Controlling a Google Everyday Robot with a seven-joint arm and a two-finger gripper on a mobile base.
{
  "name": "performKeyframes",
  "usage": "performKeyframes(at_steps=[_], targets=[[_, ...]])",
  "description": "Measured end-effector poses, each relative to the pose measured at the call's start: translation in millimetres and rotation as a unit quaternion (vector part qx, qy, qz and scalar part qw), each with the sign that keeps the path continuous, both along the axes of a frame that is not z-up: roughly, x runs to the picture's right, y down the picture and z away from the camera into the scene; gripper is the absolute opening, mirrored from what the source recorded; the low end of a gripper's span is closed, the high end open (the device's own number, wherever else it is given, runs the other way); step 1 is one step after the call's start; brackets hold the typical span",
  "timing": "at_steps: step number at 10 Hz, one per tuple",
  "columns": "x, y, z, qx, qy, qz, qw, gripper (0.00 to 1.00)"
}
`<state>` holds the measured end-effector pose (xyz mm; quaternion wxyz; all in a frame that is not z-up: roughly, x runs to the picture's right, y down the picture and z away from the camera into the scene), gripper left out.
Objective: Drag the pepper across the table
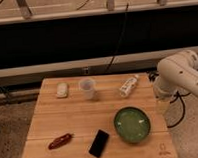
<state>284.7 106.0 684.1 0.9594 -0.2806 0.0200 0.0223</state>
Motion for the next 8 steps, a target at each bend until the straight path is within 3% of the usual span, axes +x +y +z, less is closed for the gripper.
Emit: performKeyframes(at_steps=[6,8], targets=[[0.0,0.0,0.0,0.000,0.000,0.000,1.0000,0.80],[-6.4,0.7,-0.2,0.001,-0.003,-0.017,0.9999,0.80]])
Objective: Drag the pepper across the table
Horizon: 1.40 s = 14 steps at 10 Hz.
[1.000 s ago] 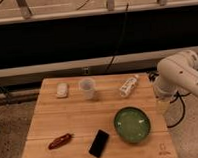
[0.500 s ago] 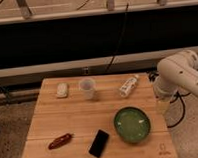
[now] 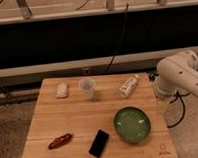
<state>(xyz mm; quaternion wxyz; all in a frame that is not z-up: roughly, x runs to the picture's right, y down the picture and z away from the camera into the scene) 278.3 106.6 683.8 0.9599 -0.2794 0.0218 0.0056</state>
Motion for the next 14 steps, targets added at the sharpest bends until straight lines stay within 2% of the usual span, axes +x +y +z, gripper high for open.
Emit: performKeyframes(at_steps=[3,7,10,12,14], targets=[[-48.5,-1.0,0.7,0.001,-0.021,-0.042,0.9989,0.80],[-76.0,1.9,-1.3,-0.003,-0.037,-0.085,0.9957,0.80],[-113.6,7.6,-1.5,-0.006,-0.065,-0.124,0.9900,0.80],[-123.7,10.6,-1.9,-0.006,-0.078,-0.141,0.9869,0.80],[-151.0,14.0,-2.5,-0.005,-0.097,-0.168,0.9810,0.80]])
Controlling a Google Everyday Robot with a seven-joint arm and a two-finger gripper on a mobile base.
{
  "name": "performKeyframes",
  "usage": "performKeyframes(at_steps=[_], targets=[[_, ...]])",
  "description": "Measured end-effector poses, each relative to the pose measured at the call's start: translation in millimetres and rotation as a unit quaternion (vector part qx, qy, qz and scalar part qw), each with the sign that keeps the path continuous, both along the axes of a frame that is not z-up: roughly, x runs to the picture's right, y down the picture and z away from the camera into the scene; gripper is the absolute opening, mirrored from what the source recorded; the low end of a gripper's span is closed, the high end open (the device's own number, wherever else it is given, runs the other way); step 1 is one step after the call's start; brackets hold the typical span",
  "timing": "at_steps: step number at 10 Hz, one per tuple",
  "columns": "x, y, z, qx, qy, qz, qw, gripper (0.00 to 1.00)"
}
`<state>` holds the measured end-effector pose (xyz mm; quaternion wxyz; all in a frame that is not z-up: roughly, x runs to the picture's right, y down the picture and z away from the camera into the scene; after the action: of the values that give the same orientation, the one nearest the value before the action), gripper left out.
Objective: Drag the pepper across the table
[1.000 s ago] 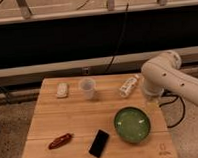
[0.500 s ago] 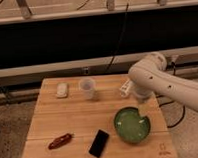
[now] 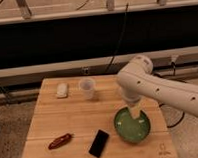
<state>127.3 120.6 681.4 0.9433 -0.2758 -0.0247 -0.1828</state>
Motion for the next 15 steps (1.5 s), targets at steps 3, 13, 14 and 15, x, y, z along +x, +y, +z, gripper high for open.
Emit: performKeyframes(at_steps=[3,13,14,15], targets=[[-35.9,7.1,0.6,0.002,-0.030,-0.041,0.9987,0.80],[-152.0,31.5,11.9,-0.014,-0.116,-0.138,0.9835,0.80],[-156.0,34.5,13.0,-0.018,-0.126,-0.142,0.9817,0.80],[-158.3,35.9,12.8,-0.018,-0.133,-0.146,0.9801,0.80]])
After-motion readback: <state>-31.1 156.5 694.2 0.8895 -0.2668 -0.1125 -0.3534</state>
